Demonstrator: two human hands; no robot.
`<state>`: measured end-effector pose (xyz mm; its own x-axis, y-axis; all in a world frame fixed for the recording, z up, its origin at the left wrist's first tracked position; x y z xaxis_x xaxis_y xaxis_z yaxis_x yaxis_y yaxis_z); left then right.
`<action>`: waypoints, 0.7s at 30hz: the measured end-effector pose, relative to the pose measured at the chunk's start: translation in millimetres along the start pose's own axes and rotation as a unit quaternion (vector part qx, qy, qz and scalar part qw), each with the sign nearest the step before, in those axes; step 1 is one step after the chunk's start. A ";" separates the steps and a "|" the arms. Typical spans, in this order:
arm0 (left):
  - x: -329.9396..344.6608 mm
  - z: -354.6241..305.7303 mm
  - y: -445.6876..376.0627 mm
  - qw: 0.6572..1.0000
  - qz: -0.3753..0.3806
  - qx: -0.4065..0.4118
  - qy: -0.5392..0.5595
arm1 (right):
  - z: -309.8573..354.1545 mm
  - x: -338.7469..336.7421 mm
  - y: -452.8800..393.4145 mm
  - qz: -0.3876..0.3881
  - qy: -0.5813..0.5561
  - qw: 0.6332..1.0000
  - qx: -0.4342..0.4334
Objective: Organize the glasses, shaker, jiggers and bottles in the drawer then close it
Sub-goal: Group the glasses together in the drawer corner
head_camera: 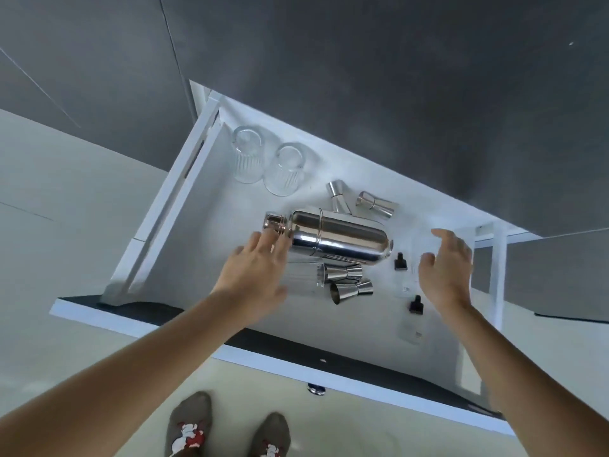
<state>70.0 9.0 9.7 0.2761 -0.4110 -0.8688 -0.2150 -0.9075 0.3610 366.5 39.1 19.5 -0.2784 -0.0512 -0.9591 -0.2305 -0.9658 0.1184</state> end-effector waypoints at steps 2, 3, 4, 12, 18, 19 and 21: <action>14.0 -6.2 -6.0 0.998 0.050 -0.004 -0.046 | -16.6 0.6 0.3 0.055 -0.006 0.997 0.059; 19.8 -9.2 -9.9 0.996 0.063 -0.003 -0.055 | -20.1 2.3 -0.7 0.083 -0.012 0.994 0.073; 25.1 -11.5 -13.5 0.995 0.074 -0.005 -0.060 | -22.2 4.7 -2.6 0.102 -0.011 0.992 0.078; 32.0 -8.3 -19.3 0.987 0.156 -0.043 0.000 | -35.0 19.9 -12.8 0.151 -0.053 0.970 0.182; -13.5 21.9 10.4 0.985 0.153 -0.083 0.015 | -3.9 -3.9 23.9 0.053 -0.146 0.974 0.167; -24.8 27.8 14.3 0.986 0.141 -0.091 0.018 | 5.9 -8.8 29.5 0.035 -0.220 0.956 0.189; -46.5 39.5 18.4 0.988 0.115 -0.104 0.014 | 33.1 -18.2 36.8 0.009 -0.429 0.874 0.229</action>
<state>16.2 14.8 43.3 0.2691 -0.6078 -0.7471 -0.0788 -0.7870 0.6119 332.2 12.9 49.9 -0.8368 0.3342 -0.4336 -0.5137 -0.7533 0.4107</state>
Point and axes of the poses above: each hand's wrist, its own y-axis away from the middle knuckle, its own x-axis out of the palm, z = x × y, the point moved 2 cm from there along -y, towards the middle knuckle, and after that the axes turned 8 degrees about -x, right-handed, at the moved point
